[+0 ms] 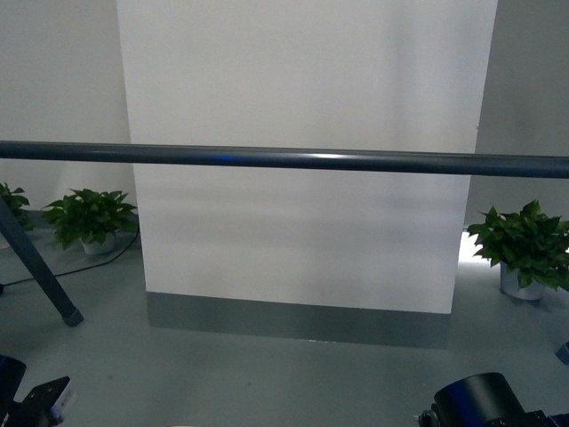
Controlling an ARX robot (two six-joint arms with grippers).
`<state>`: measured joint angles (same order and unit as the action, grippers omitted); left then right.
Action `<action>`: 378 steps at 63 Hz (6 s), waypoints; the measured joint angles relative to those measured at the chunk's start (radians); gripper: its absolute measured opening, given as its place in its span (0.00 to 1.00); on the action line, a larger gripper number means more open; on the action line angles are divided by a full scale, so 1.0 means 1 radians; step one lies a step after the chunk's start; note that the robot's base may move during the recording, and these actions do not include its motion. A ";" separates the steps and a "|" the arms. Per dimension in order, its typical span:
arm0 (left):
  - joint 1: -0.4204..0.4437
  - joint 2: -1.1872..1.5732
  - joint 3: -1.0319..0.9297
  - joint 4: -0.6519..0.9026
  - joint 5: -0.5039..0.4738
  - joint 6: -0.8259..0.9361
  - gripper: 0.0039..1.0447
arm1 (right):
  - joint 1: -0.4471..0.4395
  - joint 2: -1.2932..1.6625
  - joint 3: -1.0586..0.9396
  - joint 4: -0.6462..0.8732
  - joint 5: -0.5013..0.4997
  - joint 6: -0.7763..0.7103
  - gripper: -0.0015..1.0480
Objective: Move hamper under clothes hanger
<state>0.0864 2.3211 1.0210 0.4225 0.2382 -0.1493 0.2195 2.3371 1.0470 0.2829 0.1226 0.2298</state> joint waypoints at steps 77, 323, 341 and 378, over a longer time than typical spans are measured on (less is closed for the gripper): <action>-0.048 -0.706 0.383 -0.356 0.163 0.078 0.94 | 0.003 -0.729 0.206 -0.223 0.146 -0.307 0.92; -0.086 -2.317 -1.003 -0.420 -0.238 0.147 0.19 | -0.217 -2.333 -1.041 -0.282 -0.121 -0.240 0.17; -0.086 -2.317 -1.003 -0.420 -0.238 0.147 0.76 | -0.217 -2.333 -1.041 -0.282 -0.121 -0.240 0.73; -0.086 -2.317 -1.003 -0.420 -0.238 0.148 0.94 | -0.217 -2.333 -1.041 -0.282 -0.122 -0.239 0.92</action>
<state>0.0002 0.0044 0.0177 0.0021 0.0002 -0.0017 0.0021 0.0036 0.0059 0.0006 0.0010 -0.0093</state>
